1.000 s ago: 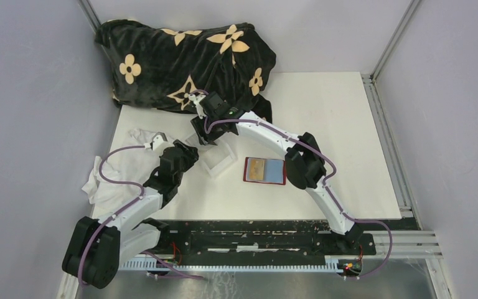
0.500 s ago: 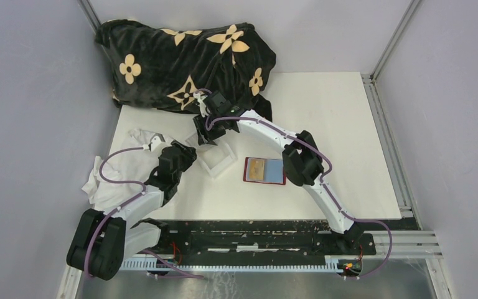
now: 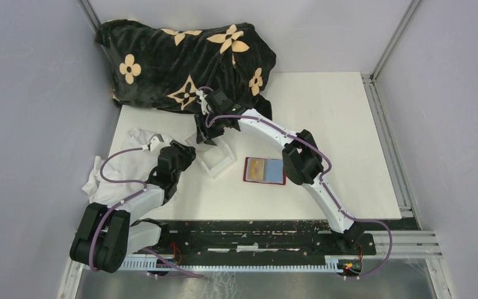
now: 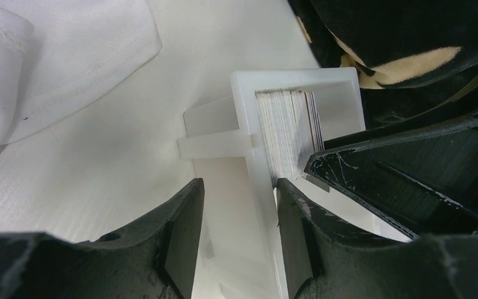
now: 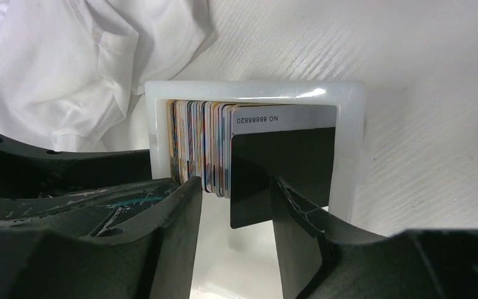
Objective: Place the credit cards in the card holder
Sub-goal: Pick up the credit card from the storage box.
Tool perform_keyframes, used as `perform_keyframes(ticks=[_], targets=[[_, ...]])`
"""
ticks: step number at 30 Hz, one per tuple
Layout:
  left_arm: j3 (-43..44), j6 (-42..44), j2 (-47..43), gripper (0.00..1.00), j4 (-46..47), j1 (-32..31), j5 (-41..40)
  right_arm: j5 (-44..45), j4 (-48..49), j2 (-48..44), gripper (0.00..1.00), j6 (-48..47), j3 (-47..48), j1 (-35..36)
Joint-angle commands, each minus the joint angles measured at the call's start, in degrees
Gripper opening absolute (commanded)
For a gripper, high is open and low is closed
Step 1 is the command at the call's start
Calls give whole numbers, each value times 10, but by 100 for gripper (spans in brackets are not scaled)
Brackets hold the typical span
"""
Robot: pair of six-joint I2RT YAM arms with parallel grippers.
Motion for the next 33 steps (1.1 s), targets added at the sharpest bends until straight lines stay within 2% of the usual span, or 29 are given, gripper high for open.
perform_keyframes(ticks=[1,19,30,33], targets=[[-6,-11,11,53,24,7,10,-24,27,1,50,20,29,-1],[-10,-8,4,53,26,15,20,-24,21,-3,34,36,43,0],[-13,-10,-10,53,24,16,25,78,-43,-12,16,-23,68,19],[-12,-10,-14,53,22,16,25,114,-57,-18,7,-39,72,24]])
